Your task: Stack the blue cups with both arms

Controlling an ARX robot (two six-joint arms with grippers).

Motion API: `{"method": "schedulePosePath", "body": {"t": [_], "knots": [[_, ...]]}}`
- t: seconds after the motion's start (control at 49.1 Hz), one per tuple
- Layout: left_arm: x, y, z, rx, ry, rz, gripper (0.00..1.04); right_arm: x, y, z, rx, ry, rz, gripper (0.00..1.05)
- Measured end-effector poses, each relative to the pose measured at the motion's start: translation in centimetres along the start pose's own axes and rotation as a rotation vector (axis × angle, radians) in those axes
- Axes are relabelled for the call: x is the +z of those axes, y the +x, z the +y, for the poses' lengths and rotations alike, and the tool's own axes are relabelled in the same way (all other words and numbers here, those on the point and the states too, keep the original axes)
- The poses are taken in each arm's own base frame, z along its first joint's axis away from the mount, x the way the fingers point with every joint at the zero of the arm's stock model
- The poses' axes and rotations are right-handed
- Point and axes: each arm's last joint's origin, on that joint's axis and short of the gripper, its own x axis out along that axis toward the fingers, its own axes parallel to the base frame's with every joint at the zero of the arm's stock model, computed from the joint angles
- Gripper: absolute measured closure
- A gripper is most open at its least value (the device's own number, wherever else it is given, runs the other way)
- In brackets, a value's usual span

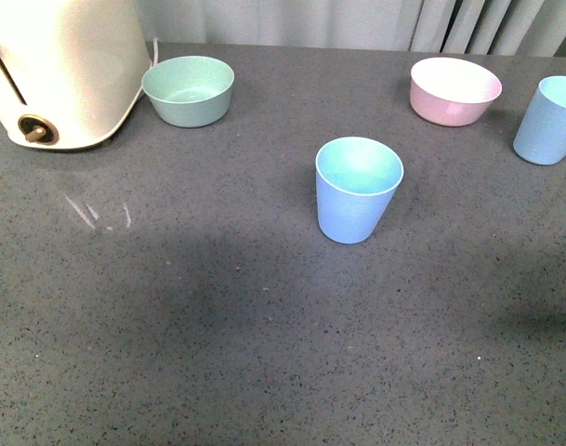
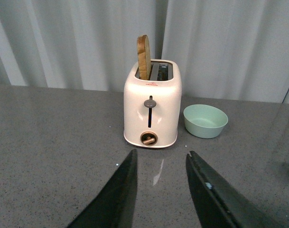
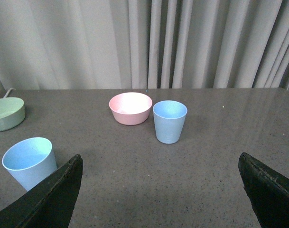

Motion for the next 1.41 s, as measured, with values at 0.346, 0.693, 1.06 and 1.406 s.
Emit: {"method": "schedulePosePath", "body": {"t": [0.346, 0.693, 1.06, 1.406], "knots": [[0.0, 0.0, 0.0, 0.0, 0.0, 0.0, 0.1, 3.5, 6.2, -4.2, -0.012, -0.052, 0.279, 0.09], [0.0, 0.0, 0.0, 0.0, 0.002, 0.0, 0.09, -0.3, 21.0, -7.0, 0.146, -0.536, 0.586, 0.09], [0.0, 0.0, 0.0, 0.0, 0.002, 0.0, 0.09, -1.9, 28.7, -4.0, 0.321, -0.781, 0.659, 0.09], [0.0, 0.0, 0.0, 0.0, 0.002, 0.0, 0.09, -3.8, 31.8, -2.7, 0.367, -0.808, 0.702, 0.09]]}}
